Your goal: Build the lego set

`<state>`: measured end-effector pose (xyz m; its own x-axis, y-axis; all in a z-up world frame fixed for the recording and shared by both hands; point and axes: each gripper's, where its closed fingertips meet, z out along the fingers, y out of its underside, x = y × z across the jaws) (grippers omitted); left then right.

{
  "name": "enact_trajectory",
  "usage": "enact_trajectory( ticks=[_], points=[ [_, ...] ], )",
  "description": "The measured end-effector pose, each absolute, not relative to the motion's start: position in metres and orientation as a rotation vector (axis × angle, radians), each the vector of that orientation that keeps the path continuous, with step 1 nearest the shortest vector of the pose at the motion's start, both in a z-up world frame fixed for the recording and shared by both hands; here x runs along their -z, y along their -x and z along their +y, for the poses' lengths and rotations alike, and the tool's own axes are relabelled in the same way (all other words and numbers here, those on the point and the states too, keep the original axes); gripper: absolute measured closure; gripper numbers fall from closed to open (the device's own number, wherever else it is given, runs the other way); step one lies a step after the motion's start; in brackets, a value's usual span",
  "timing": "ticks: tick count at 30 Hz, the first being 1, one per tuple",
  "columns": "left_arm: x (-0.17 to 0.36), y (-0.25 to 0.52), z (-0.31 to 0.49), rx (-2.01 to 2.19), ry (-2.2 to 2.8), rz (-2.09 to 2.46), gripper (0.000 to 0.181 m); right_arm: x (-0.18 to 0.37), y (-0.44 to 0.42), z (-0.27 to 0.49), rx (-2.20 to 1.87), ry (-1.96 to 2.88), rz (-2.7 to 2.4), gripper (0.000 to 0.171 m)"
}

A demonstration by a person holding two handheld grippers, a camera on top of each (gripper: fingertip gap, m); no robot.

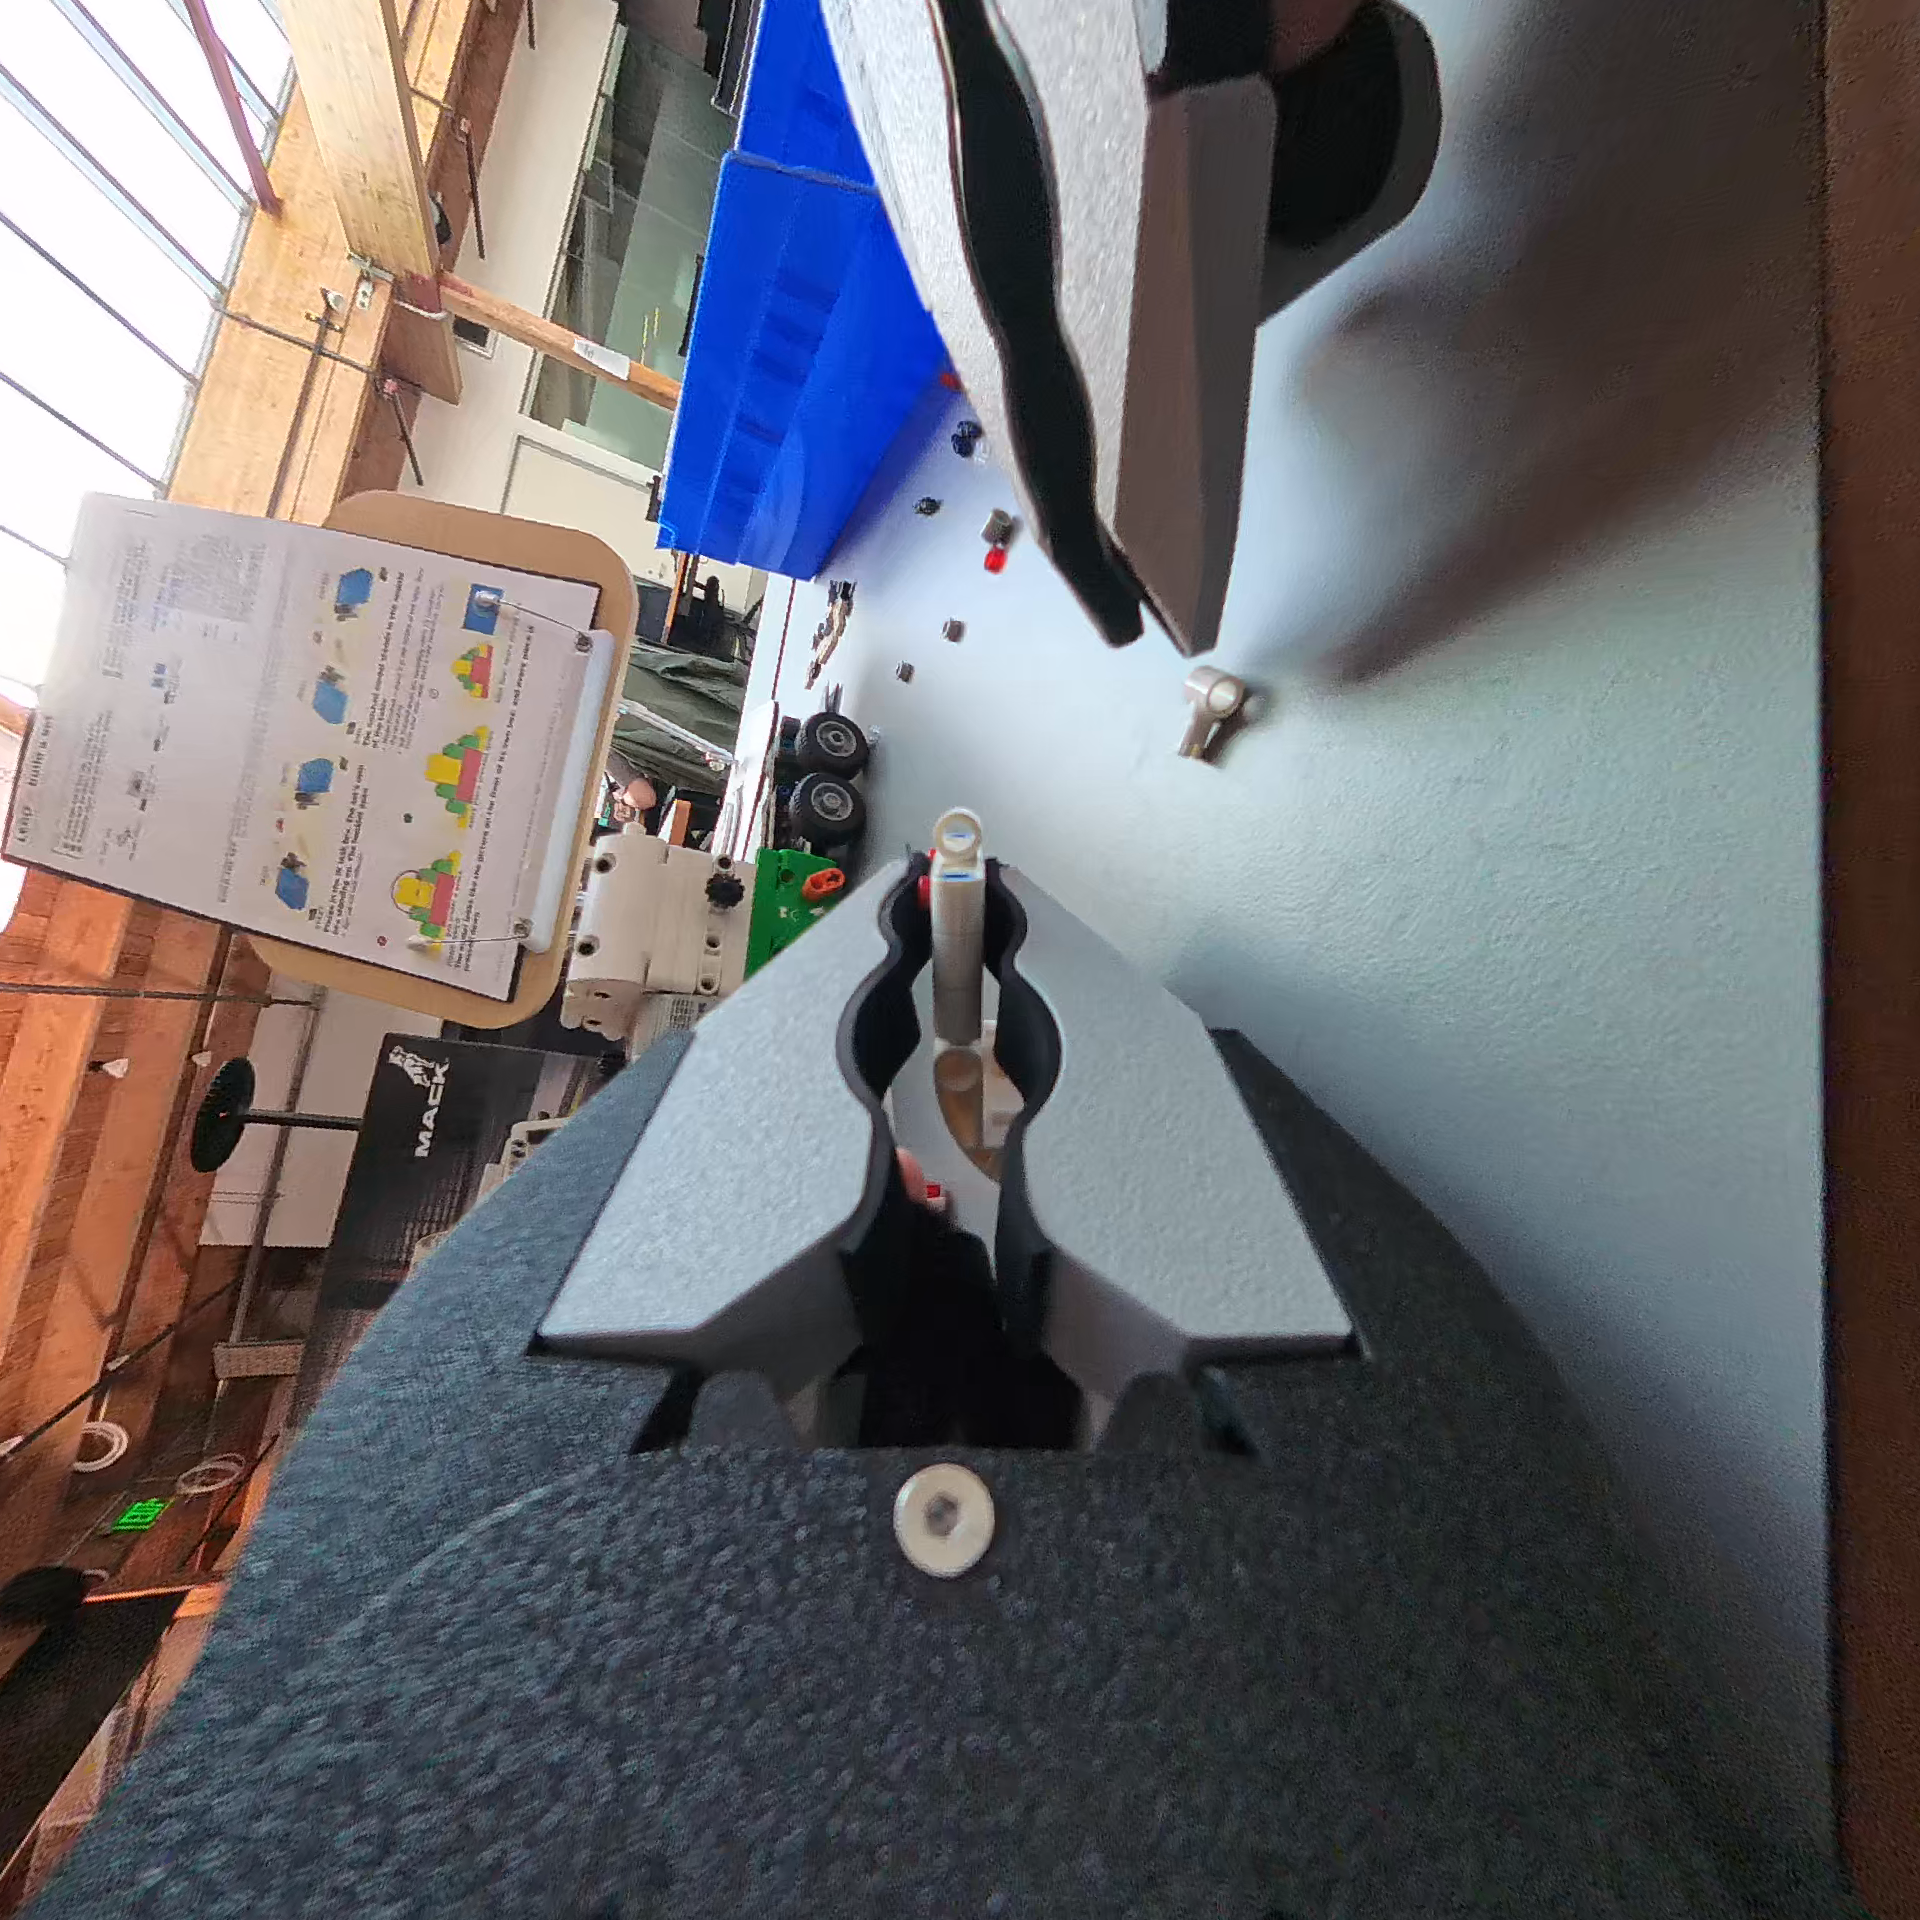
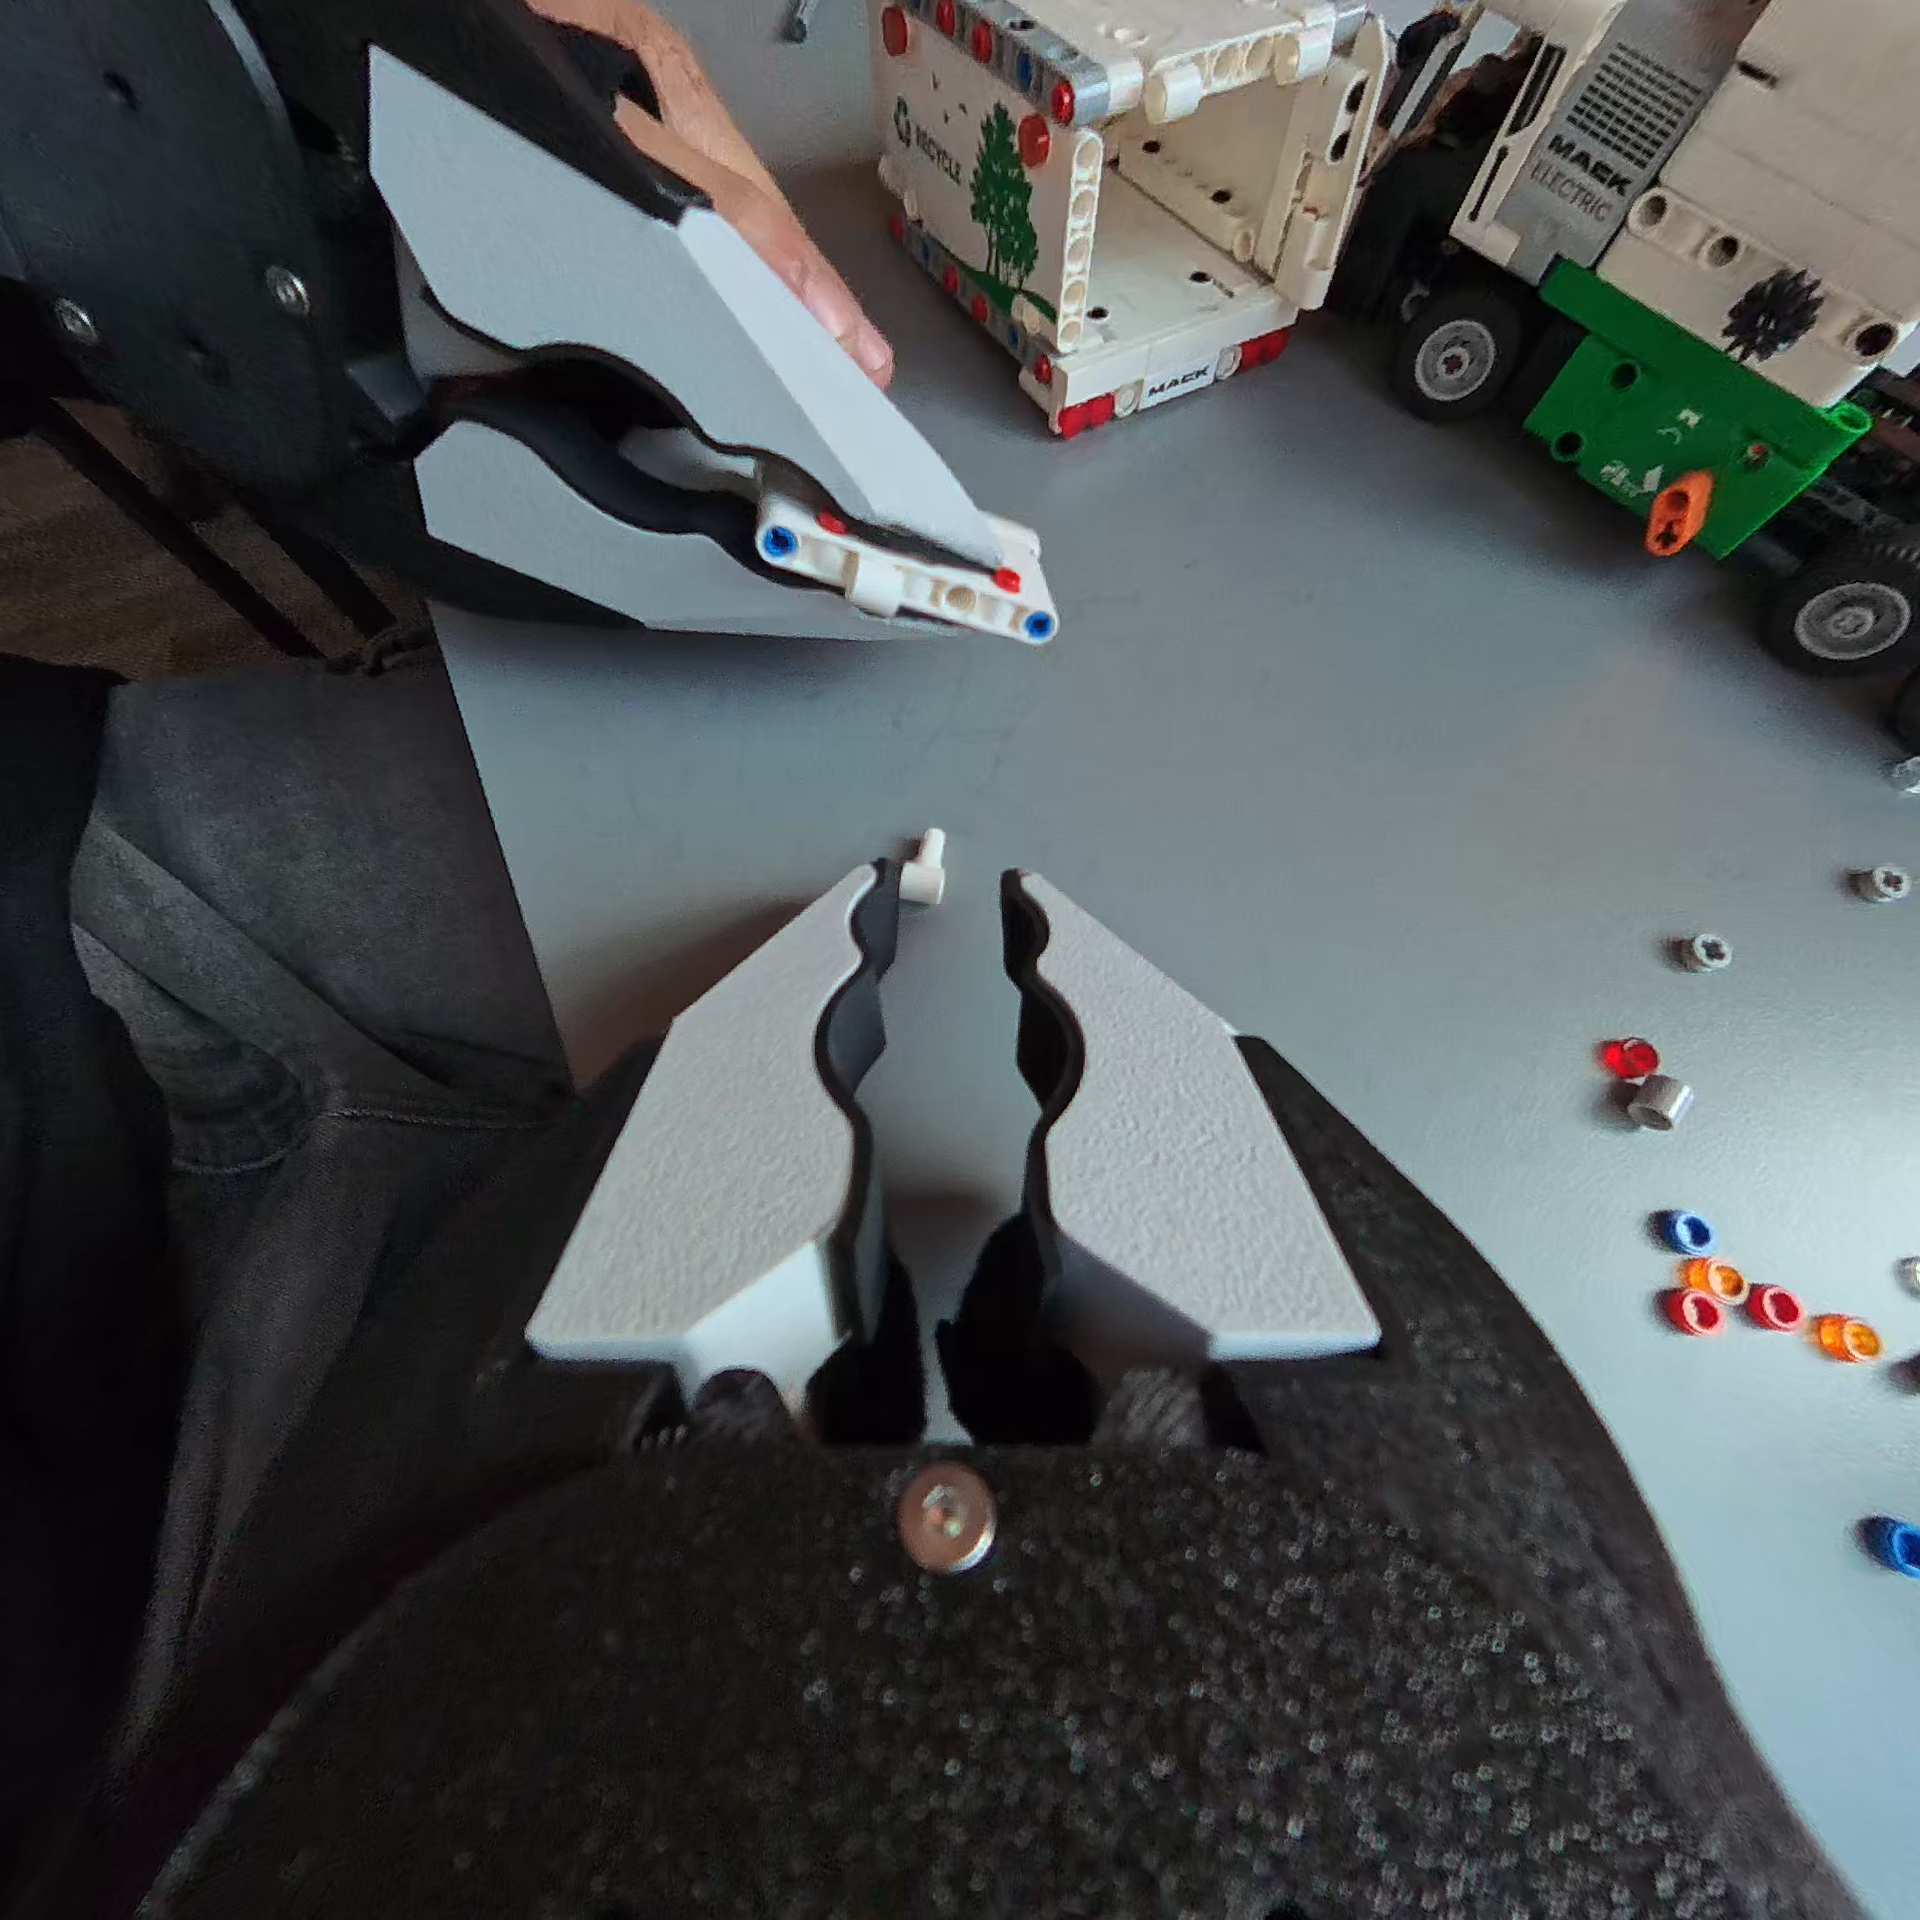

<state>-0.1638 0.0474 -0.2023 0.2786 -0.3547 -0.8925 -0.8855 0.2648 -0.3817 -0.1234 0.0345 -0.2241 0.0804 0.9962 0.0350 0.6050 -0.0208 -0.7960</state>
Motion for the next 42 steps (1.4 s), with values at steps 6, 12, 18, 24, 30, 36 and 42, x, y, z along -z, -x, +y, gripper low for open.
enact_trajectory(
  ticks=[6, 12, 18, 24, 30, 36, 42],
  points=[
    [0.199, 0.165, 0.045, -0.578, 1.282, 1.295, 0.175, 0.237, 0.129, 0.034, -0.701, 1.794, -1.605, 0.158],
    [0.201, 0.166, 0.039, -0.609, 1.251, 1.317, 0.175, 0.231, 0.13, 0.03, -0.657, 1.744, -1.62, 0.165],
    [0.195, 0.159, 0.029, -0.691, 1.126, 1.344, 0.176, 0.191, 0.142, 0.011, -0.818, 1.715, -1.554, 0.165],
    [0.195, 0.153, 0.027, -0.727, 1.083, 1.364, 0.176, 0.195, 0.143, 0.017, -0.765, 1.773, -1.527, 0.165],
    [0.198, 0.151, 0.027, -0.754, 1.074, 1.384, 0.176, 0.2, 0.141, 0.018, -0.737, 1.837, -1.531, 0.165],
    [0.2, 0.149, 0.026, -0.816, 1.039, 1.407, 0.176, 0.196, 0.141, 0.017, -0.691, 1.87, -1.537, 0.166],
    [0.2, 0.148, 0.025, -0.724, 1.092, 1.399, 0.176, 0.195, 0.141, 0.016, -0.768, 1.847, -1.51, 0.165]
  ],
)
